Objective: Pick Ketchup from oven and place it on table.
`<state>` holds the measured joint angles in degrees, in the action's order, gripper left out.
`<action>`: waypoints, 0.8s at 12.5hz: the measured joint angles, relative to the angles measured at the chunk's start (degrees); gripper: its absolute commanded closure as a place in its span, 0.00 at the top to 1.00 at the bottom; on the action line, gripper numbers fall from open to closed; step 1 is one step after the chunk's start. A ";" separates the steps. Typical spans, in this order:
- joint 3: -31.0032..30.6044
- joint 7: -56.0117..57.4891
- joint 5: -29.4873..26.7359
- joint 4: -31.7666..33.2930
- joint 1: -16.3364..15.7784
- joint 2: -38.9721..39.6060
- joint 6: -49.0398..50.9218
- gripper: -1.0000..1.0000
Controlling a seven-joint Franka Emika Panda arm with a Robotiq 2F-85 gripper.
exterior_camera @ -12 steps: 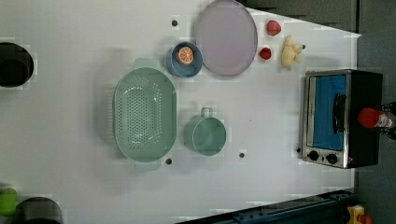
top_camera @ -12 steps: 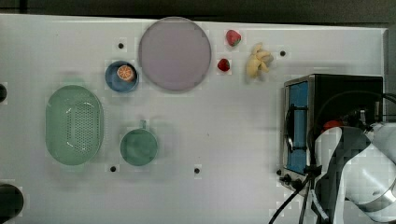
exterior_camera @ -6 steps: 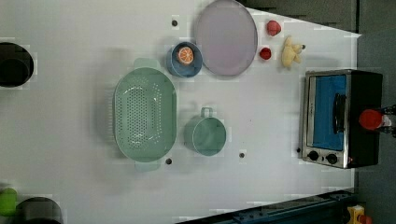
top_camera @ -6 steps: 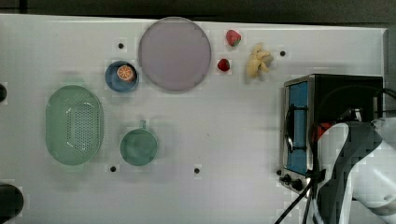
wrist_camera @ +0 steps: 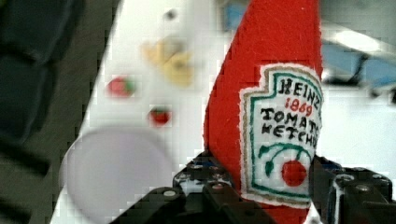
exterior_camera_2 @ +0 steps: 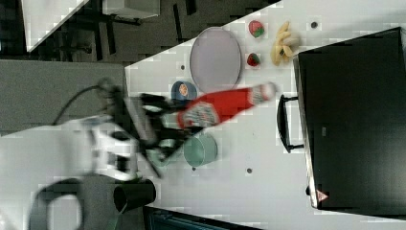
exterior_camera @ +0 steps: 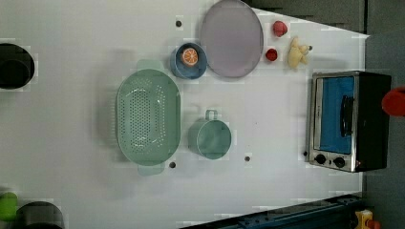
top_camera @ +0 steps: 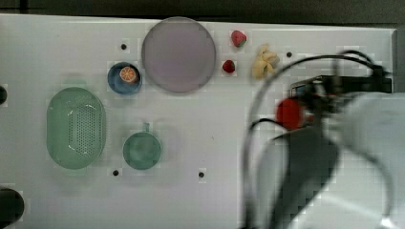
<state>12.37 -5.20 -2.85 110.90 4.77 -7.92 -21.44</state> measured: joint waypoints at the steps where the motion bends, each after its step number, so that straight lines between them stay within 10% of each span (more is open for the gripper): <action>1: -2.48 -0.60 -1.51 1.29 -1.41 -1.73 0.11 0.50; 10: -11.58 -19.02 2.59 22.16 -3.69 10.06 -15.60 0.50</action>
<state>0.79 -24.21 -0.26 133.06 1.08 2.14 -37.04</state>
